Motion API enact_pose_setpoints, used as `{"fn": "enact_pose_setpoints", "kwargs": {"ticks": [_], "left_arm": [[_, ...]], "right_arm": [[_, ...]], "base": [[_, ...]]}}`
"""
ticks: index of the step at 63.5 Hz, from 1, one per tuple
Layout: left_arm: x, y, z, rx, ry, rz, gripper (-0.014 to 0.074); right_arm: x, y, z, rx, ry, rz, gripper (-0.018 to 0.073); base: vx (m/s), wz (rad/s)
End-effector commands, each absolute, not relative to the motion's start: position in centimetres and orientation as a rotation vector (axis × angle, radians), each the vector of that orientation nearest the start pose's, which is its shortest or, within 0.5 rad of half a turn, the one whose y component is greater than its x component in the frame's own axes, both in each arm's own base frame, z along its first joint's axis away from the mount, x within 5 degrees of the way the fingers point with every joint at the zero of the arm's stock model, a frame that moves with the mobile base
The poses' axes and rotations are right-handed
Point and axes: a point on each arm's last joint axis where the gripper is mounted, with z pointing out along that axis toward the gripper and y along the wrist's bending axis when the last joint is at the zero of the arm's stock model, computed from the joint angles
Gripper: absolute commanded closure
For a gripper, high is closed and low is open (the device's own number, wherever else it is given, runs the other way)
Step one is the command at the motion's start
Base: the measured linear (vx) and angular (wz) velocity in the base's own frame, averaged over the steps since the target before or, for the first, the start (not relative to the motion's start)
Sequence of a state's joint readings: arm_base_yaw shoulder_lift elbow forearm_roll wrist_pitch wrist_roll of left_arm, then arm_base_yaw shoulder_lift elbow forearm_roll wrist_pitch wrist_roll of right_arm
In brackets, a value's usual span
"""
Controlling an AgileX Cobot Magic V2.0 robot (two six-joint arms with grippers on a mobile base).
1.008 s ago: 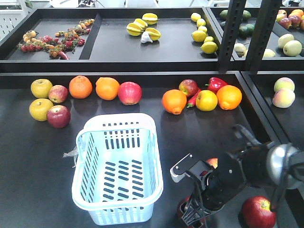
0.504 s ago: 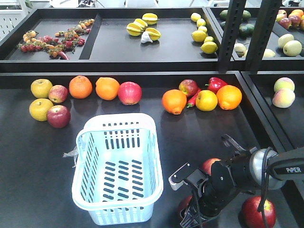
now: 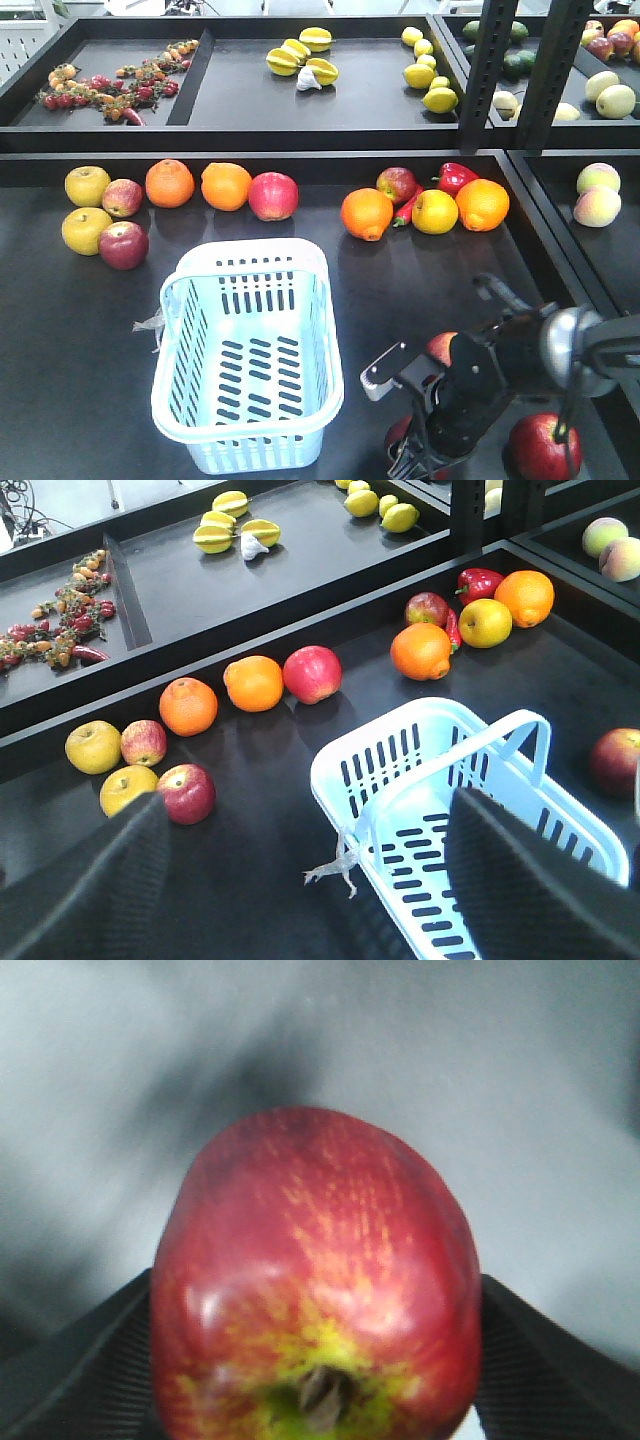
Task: Pick three apples into basket with both arms
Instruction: 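Reach the right gripper down over a red apple and close, then carry the red apple to the basket and release it inside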
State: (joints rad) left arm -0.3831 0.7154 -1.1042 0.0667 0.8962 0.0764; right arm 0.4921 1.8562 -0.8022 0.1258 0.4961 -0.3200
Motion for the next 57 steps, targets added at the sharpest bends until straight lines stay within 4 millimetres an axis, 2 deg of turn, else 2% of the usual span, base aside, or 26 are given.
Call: {"fn": "enact_pose_setpoints", "kwargs": {"ticks": [1,8,18,30,35,43,51,57], "left_arm": [[10.1,-3.5,44.9,0.432,1.85,-0.133,0.0056],[10.1,-3.5,44.9,0.432,1.85,-0.133,0.0056],[10.1,-3.5,44.9,0.432,1.85,-0.133,0.0056],[10.1,-3.5,44.9,0.432,1.85,-0.133,0.0056],[10.1,-3.5,44.9,0.432,1.85,-0.133,0.0056],[10.1,-3.5,44.9,0.432,1.85,-0.133,0.0056],[10.1,-3.5,44.9,0.432,1.85,-0.133,0.0056],[10.1,-3.5,44.9,0.432,1.85,-0.133,0.0056]], "right_arm": [[25.3,13.7,13.6,-0.997,2.779,0.086,0.0191],[24.5,13.0,16.5,-0.958,2.758,0.05,0.0191],[23.3,12.6,21.4,-0.884,2.665,0.099,0.0191],[23.0,13.4,27.5,-0.766,2.505,0.287,0.0191],[23.1,14.2,28.9,-0.774,2.451,0.389,0.0191],[23.2,16.1,29.5,-0.857,2.384,0.531,0.0191],[22.8,19.2,28.2,-0.991,2.331,0.573,0.0191],[22.9,21.1,27.2,-1.01,2.286,0.568,0.0191]], "base": [[0.0,0.0],[0.0,0.0],[0.0,0.0],[0.0,0.0],[0.0,0.0],[0.0,0.0],[0.0,0.0],[0.0,0.0]]}}
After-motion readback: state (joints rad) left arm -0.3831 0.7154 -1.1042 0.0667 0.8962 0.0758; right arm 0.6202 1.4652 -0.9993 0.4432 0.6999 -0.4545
